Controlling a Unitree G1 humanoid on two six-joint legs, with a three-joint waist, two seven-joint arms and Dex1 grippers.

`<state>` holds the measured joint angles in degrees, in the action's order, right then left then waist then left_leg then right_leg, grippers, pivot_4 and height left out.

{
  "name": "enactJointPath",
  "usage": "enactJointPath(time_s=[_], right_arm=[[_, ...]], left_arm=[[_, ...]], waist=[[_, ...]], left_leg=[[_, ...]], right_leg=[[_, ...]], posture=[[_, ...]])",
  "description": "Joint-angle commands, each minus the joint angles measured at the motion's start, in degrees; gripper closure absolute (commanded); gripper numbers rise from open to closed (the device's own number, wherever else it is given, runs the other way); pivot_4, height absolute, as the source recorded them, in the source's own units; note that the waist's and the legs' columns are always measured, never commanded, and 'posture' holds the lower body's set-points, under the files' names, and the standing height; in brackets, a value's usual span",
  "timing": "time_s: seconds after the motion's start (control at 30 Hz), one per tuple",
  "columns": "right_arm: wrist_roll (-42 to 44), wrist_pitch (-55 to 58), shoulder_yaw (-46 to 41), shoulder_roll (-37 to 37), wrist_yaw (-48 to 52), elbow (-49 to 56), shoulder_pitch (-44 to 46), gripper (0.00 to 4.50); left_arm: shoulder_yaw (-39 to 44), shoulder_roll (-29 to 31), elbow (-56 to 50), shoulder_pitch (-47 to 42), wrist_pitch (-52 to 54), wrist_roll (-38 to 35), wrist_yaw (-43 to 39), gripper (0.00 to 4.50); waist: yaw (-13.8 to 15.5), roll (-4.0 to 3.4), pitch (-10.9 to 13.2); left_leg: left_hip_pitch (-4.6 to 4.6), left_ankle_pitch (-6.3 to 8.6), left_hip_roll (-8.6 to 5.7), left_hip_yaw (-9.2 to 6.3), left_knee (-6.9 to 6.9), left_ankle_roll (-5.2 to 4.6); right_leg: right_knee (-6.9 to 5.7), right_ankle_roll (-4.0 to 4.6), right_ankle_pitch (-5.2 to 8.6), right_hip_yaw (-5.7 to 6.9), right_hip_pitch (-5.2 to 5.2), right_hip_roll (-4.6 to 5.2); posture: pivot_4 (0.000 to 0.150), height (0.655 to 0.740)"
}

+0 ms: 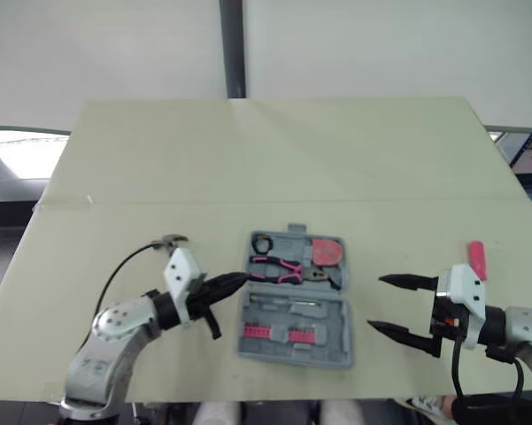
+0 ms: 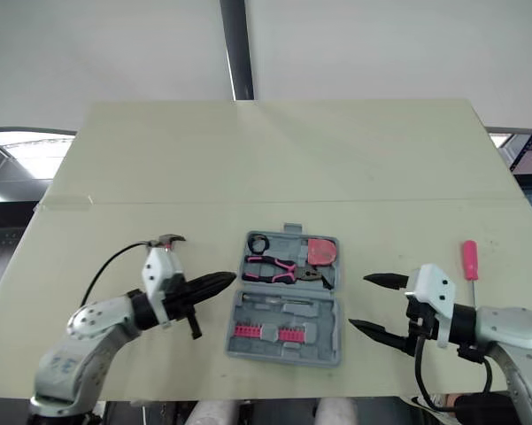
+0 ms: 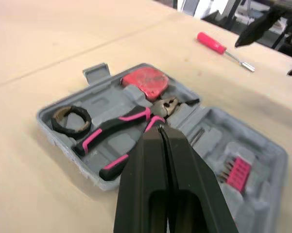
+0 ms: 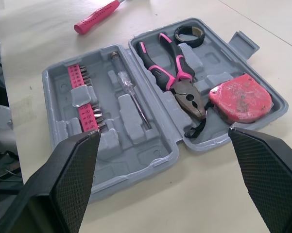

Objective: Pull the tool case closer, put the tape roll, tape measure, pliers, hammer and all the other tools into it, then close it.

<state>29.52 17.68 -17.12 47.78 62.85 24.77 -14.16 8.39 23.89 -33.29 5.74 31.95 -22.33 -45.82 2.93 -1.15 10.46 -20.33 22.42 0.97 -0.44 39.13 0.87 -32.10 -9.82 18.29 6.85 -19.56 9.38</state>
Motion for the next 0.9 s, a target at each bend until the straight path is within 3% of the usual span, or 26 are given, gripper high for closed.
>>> enactJointPath(time_s=[0.03,0.23,0.5,0.9], right_arm=[[1.66,0.12,-1.79,-0.29,-0.03,2.10,-1.65,0.00],[2.07,-0.99,-3.78,-1.09,0.22,2.62,-5.44,0.00],[1.68,-2.18,-6.45,-3.41,-0.48,3.09,-12.35,0.00],[0.53,-4.48,-6.68,-5.45,-0.71,0.07,-14.48,0.00]], left_arm=[[7.25,2.83,-5.76,8.49,-0.70,-5.38,-1.81,3.16],[12.73,2.39,-8.54,22.48,-7.92,-6.27,-1.97,0.04],[21.93,-2.15,-3.43,38.32,-21.78,-6.49,-5.22,0.01],[21.83,-2.61,-1.02,38.05,-25.53,-7.97,-3.56,0.01]], waist=[[-0.01,0.08,0.12],[0.52,0.29,0.26],[0.15,0.34,0.29],[-0.09,0.35,0.29]], left_leg=[[-0.01,0.00,0.00,0.07,0.00,0.00],[0.05,-0.02,0.02,0.21,0.04,0.01],[0.05,-0.07,0.03,0.29,0.03,0.04],[0.13,-0.06,0.04,0.38,0.07,0.01]], right_leg=[[0.01,0.00,0.00,-0.02,-0.02,0.00],[0.02,-0.01,0.00,-0.11,0.00,0.01],[0.02,-0.01,-0.03,-0.20,-0.06,0.00],[-0.26,0.07,0.01,-0.35,-0.13,0.01]], posture=[[0.150,0.7373],[0.150,0.7373],[0.150,0.7373],[0.150,0.7373]])
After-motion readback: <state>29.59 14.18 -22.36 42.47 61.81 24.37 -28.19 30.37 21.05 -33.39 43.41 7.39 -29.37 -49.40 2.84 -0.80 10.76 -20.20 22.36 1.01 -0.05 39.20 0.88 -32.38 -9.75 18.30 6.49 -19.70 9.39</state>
